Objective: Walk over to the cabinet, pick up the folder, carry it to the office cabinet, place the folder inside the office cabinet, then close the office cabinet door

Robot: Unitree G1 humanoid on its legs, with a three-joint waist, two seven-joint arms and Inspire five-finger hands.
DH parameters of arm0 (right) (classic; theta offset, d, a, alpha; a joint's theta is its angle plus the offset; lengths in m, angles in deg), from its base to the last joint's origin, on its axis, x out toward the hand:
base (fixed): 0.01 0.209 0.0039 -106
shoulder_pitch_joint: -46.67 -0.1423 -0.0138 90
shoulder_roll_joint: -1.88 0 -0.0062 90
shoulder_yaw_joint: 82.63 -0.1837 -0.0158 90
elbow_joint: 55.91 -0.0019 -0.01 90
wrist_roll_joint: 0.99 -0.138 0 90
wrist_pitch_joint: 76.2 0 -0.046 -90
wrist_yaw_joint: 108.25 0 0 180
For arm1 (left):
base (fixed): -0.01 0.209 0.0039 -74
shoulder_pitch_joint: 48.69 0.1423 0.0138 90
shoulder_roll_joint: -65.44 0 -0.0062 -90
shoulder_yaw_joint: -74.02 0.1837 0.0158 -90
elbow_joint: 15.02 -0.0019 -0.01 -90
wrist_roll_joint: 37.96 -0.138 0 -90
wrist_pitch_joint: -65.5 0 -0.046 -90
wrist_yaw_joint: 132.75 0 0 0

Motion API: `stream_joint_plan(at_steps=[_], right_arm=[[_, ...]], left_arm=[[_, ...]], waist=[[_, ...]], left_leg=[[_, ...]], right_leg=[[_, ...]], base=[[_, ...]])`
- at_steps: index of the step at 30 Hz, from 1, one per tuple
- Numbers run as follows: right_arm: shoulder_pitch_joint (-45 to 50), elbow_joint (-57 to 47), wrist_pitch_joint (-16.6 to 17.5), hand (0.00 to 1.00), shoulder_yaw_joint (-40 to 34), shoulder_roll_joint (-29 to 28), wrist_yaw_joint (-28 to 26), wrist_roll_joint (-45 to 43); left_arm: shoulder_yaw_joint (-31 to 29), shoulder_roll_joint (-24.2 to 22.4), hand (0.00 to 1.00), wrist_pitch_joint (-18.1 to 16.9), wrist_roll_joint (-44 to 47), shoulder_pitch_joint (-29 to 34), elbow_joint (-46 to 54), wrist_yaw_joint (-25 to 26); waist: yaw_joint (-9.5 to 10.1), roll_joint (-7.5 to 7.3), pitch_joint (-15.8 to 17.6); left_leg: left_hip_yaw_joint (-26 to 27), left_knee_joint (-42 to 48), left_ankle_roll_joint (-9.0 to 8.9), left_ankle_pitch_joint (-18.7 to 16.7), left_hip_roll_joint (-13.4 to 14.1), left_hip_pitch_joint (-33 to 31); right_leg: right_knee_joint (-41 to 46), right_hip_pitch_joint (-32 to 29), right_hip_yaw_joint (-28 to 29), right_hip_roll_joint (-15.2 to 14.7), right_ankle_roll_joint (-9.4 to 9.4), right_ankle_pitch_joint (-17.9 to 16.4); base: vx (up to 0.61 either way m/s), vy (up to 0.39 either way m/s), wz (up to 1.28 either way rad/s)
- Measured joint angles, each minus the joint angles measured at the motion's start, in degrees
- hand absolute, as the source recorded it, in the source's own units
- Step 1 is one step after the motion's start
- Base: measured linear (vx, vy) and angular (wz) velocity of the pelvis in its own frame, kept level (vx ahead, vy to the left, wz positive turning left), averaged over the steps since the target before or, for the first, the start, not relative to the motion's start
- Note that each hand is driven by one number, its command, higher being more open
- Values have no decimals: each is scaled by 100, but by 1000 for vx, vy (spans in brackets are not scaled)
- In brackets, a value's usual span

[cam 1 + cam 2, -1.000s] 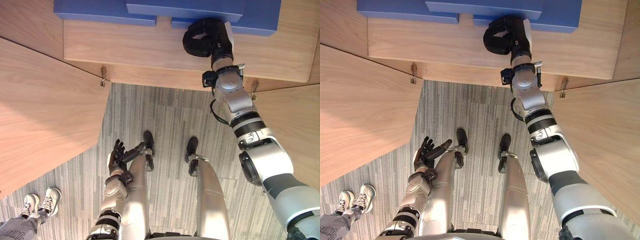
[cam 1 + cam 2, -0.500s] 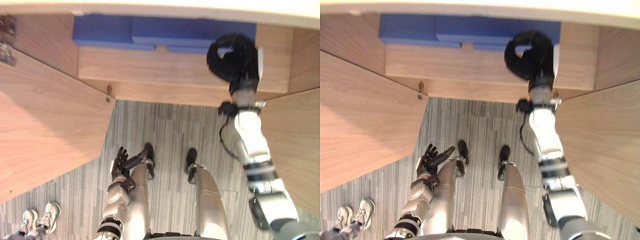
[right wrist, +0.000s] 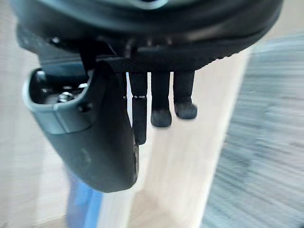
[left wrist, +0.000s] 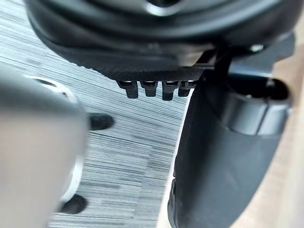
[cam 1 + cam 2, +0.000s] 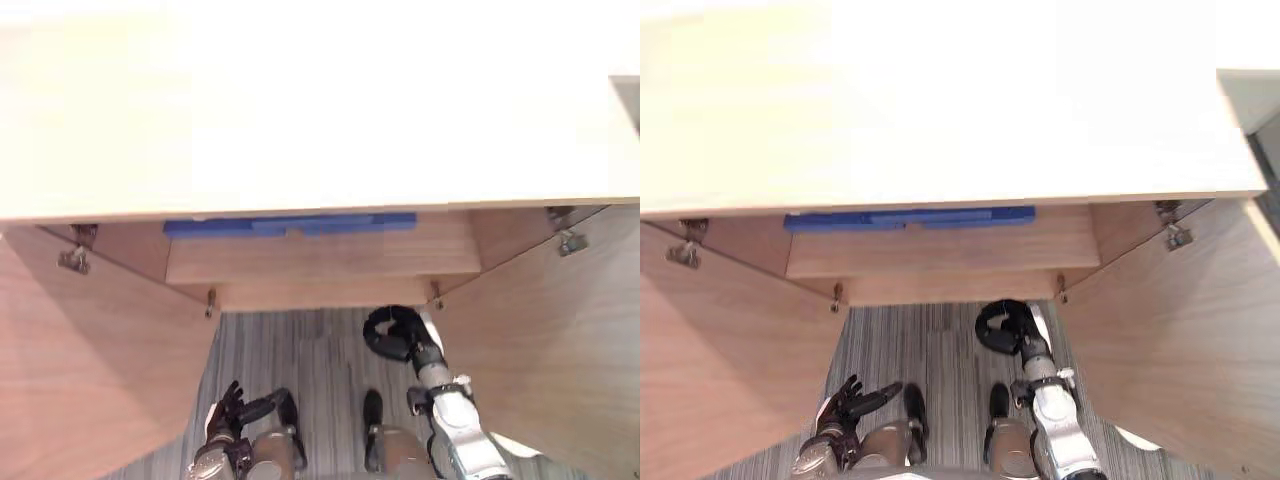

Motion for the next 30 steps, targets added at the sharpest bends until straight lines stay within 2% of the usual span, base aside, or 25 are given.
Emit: stream_joint_plan(at_steps=[4,8,13,17,20,25,28,30], right_arm=[[-9,961,-136,100,-779,-278,200,36],[102,1622,-219,100,-1424,-322,375,-460],[267,2000,-301,100,-1977,-318,415,-1232],[341,1964,-300,100,-2335,-320,424,-1618],[384,1716,-301,100,-2917,-319,470,-1813],[428,648,-275,100,-3841,-248,779,-1995],[442,246,-290,100,-4155,-58,902,-1988],[291,52,-293,100,-4346,52,959,-1976]], left_arm=[[-160,7,100,7,-66,66,-89,-1],[-405,10,100,81,-275,183,-224,8],[-428,23,100,135,-429,314,-333,-10],[-465,78,100,137,-506,366,-328,-19],[-529,90,100,136,-597,412,-306,-39],[-530,89,100,135,-662,623,-192,-44],[-518,90,100,119,-759,631,-72,-62],[-450,96,100,96,-822,621,-64,-106]], waist=[[-71,-25,-199],[-124,-62,-341],[-152,-73,-361],[-162,-72,-373],[-245,-70,-379],[-434,-15,-445],[-504,24,-457],[-594,115,-446]], left_leg=[[72,-179,-5,6,-45,377],[139,-442,3,121,-126,661],[259,-658,12,239,-200,939],[442,-659,17,232,-222,1022],[610,-659,-35,163,-237,1081],[1020,-657,-62,31,-240,1145],[1224,-655,-47,-41,-262,1150],[1395,-578,-4,-107,-308,1148]], right_leg=[[-147,326,55,-8,18,28],[-261,502,139,-5,18,52],[-339,624,278,3,19,125],[-382,622,480,3,36,205],[-435,598,661,8,34,253],[-438,443,1084,43,20,275],[-439,344,1263,53,73,315],[-438,289,1443,56,106,344]], base=[[19,26,-11],[-31,15,-8],[-74,10,-10],[-92,13,-27],[-75,14,-32],[-20,3,-44],[23,4,-39],[56,13,-40]])
